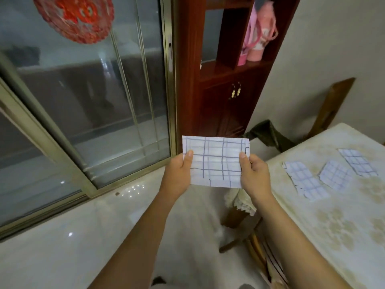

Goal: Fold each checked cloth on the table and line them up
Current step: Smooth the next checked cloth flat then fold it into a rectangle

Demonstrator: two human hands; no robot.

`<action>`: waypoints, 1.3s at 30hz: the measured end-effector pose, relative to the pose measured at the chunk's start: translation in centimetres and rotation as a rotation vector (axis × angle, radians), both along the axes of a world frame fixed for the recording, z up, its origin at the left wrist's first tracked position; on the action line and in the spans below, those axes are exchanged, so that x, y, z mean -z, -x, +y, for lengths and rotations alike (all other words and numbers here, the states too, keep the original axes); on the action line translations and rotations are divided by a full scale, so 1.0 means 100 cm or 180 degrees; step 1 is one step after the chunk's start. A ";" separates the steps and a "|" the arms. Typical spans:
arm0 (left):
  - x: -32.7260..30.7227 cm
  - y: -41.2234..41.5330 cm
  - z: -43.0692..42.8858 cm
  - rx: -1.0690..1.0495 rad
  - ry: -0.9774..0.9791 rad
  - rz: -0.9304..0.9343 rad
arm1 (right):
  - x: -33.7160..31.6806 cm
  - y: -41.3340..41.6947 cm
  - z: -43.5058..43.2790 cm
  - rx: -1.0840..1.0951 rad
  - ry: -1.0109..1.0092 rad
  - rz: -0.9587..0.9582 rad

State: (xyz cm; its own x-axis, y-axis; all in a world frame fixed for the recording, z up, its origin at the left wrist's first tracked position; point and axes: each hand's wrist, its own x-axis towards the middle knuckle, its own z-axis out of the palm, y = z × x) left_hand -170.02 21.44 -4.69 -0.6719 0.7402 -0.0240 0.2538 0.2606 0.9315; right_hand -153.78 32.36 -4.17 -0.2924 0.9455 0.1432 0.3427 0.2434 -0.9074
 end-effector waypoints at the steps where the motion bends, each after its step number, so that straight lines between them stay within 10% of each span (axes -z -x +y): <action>1: -0.001 0.014 0.004 0.0018 -0.0002 0.0080 | 0.002 0.014 0.002 0.0043 0.0011 0.0003; 24: 0.004 0.174 0.307 0.1199 0.0458 -0.0134 | 0.050 0.145 0.285 0.0379 0.0599 0.0146; 39: 0.064 0.067 0.565 0.2748 0.0631 0.0210 | 0.088 0.022 0.430 0.2418 0.0478 -0.0476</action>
State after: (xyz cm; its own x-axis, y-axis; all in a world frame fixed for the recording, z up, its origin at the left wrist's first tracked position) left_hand -176.68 77.96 -11.06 0.1143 0.9758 -0.1866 0.4880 0.1084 0.8661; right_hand -155.96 75.39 -12.96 0.4355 0.9001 0.0082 0.4870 -0.2280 -0.8431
